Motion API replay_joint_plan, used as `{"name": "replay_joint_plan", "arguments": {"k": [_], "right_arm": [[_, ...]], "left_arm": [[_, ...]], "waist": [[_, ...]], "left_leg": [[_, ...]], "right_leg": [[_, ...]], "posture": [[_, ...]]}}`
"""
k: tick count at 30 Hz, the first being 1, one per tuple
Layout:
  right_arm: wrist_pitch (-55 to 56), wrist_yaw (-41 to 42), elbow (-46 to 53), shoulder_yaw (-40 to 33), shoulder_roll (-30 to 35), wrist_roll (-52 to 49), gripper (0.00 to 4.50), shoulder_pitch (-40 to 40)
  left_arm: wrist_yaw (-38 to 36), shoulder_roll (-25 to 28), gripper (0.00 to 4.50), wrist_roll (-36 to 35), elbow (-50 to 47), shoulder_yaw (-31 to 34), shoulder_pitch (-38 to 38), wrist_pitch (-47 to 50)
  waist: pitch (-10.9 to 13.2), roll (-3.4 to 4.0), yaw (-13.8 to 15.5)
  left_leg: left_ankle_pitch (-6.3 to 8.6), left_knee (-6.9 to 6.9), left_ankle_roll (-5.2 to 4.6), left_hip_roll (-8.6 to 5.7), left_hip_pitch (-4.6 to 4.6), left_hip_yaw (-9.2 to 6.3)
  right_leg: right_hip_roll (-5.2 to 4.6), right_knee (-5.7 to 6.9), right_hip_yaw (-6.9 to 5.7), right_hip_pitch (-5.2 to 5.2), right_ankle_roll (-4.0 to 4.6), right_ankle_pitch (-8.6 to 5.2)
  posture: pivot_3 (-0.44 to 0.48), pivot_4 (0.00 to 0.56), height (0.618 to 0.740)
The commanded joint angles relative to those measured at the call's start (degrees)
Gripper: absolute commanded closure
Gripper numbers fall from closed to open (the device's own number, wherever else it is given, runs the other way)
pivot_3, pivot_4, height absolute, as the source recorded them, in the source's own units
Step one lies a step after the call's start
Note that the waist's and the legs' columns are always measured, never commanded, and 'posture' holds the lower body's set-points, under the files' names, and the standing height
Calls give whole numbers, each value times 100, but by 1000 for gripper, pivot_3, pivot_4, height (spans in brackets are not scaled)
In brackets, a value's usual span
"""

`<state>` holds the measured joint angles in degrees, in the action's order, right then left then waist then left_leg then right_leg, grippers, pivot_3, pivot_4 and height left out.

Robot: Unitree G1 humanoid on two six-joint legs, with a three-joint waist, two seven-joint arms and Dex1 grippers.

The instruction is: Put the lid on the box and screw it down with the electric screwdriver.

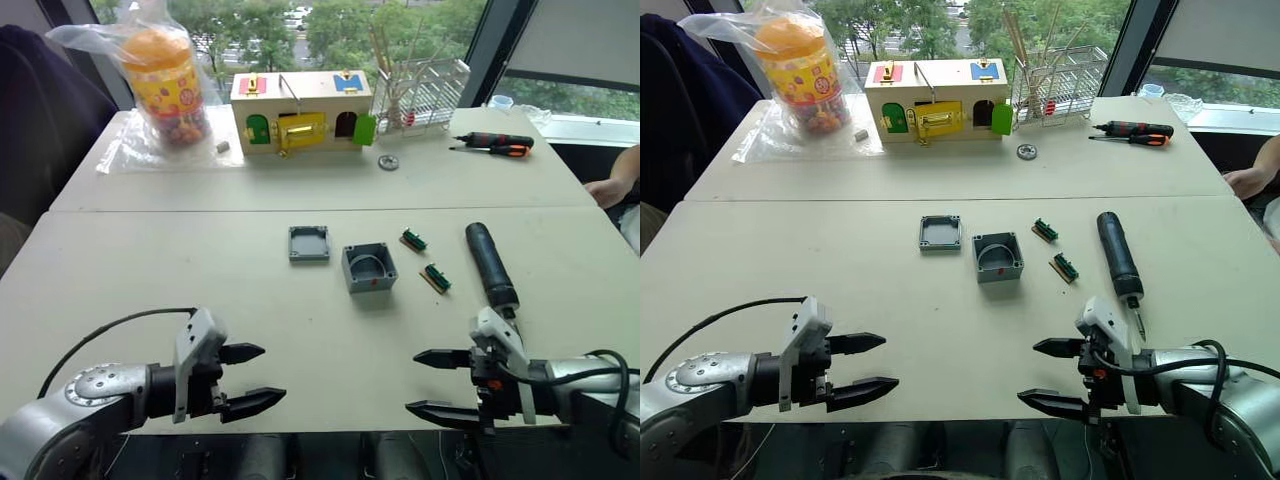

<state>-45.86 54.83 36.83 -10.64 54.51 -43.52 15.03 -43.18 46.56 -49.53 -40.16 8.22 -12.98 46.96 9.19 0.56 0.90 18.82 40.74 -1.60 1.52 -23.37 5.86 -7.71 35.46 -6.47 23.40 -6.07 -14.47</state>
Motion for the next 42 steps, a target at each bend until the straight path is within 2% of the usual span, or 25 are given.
{"name": "replay_joint_plan", "arguments": {"k": [1,14,18,20,22,24,26,28,31,34,38,41,42], "right_arm": [[64,-1,42,-19,-42,-30,0,-59],[144,-131,43,81,-115,63,0,-155],[148,-119,-46,42,-172,8,0,-296],[-266,-416,-39,-154,-200,-362,0,-597],[-812,-700,-28,-385,-181,-958,0,-859],[-1306,-990,-25,-704,-72,-1677,0,-1160],[-1523,-1253,-28,-940,-47,-2134,0,-1415],[-1429,-1451,38,-1033,-117,-2182,0,-1611],[-1364,-1664,89,-1058,-106,-2103,0,-1722],[-1334,-1803,98,-1080,-1,-1878,0,-1654],[-1248,-1956,225,-1013,41,-1574,0,-1441],[-1211,-2071,324,-1008,-32,-1548,0,-1333],[-1198,-2181,439,-1037,-108,-1552,0,-1219]], "left_arm": [[52,-49,28,-113,-80,83,96,-40],[142,-152,28,-29,-9,60,263,-82],[120,-114,28,228,149,44,406,-237],[183,104,28,469,416,111,810,-201],[155,306,28,383,657,197,1287,29],[-59,716,28,220,1096,79,2318,488],[-480,1004,28,349,1491,-240,3253,560],[-1018,1062,28,872,2002,-1020,4352,408],[-1802,760,28,1620,2661,-2180,5705,66],[-2211,43,28,2248,3269,-3123,6662,-135],[-2394,-878,28,2859,3964,-3890,7348,-230],[-2547,-1301,28,3207,4303,-4169,7571,-465],[-2541,-1625,28,3390,4617,-4345,7709,-609]], "waist": [[0,0,-8],[0,0,-5],[0,0,-1],[0,0,1],[0,0,5],[3,-6,45],[10,-18,95],[10,-18,126],[12,-25,168],[16,-34,152],[29,-54,130],[33,-57,116],[33,-58,126]], "left_leg": [[0,1,0,0,0,0],[0,12,-1,0,0,0],[0,15,-1,0,0,0],[0,17,-1,0,0,0],[0,24,-1,0,0,0],[0,26,-1,0,0,-2],[0,30,-1,-1,-2,-4],[0,29,-1,-3,-3,1],[-1,30,-3,-31,-4,4],[-2,36,-4,-39,-4,6],[-2,37,-5,-40,-6,3],[-3,34,-4,-35,-7,5],[-3,34,-3,-32,-7,7]], "right_leg": [[0,1,0,0,0,0],[2,6,0,-3,-1,1],[2,8,0,-3,-2,1],[2,10,-1,-4,-2,1],[3,20,-1,-2,-2,1],[2,25,-1,-1,-2,1],[3,41,-2,5,-5,2],[5,42,-2,7,-19,9],[5,43,-1,1,-27,12],[3,45,3,0,-29,13],[3,51,6,5,-36,10],[5,58,8,14,-39,7],[6,58,8,16,-39,7]], "posture": [[0,150,711],[0,150,711],[0,150,711],[0,150,711],[0,150,711],[0,150,711],[0,150,711],[0,150,711],[0,150,711],[0,150,711],[0,150,711],[0,150,711],[0,150,711]]}}
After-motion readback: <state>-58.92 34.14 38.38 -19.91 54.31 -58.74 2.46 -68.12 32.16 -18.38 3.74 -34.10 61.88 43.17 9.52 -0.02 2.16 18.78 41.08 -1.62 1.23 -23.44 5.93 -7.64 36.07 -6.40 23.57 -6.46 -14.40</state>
